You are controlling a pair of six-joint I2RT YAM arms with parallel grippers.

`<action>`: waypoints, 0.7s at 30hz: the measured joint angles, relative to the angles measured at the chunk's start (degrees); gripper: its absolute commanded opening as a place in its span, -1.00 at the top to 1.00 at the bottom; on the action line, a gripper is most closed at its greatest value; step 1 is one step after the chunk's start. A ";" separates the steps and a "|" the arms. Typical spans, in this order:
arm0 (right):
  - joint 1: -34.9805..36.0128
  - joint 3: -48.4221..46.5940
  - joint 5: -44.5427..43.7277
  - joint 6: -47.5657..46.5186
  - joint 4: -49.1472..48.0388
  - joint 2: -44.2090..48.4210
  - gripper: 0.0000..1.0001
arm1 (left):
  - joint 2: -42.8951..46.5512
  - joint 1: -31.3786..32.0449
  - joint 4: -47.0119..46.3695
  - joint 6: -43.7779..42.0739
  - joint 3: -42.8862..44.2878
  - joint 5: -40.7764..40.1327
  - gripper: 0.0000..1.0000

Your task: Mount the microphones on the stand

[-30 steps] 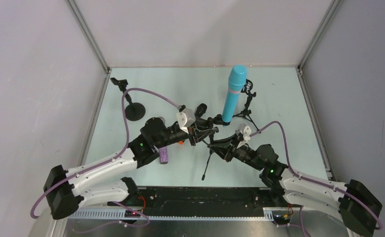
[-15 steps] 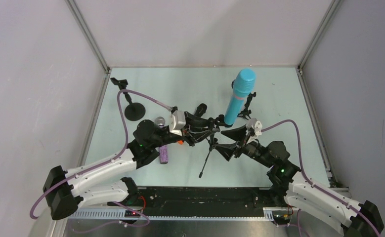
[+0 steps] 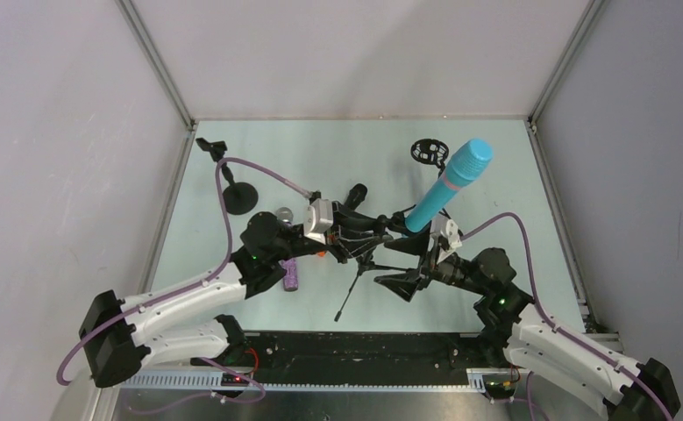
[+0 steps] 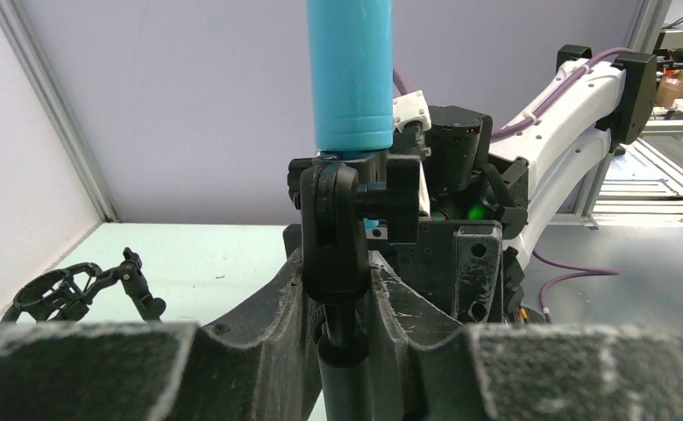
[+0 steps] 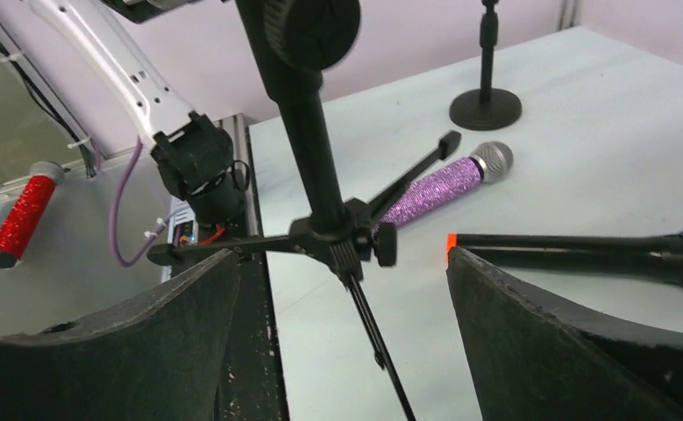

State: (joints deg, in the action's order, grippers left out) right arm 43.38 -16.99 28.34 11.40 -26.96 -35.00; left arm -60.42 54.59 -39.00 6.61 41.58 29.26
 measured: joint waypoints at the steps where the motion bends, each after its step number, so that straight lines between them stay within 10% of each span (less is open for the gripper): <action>1: 0.00 -0.15 0.81 0.26 -0.57 -0.28 -0.82 | -0.09 0.02 0.00 0.00 0.00 0.02 1.00; 21: -1.92 -1.05 2.14 12.46 -22.45 -5.90 -0.74 | -4.11 1.42 -7.65 2.99 0.00 2.43 1.00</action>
State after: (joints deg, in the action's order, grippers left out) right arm 41.45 -18.04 30.48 23.86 -49.41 -40.91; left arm -64.53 56.01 -46.65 9.61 41.58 31.68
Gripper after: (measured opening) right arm 0.873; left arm 0.295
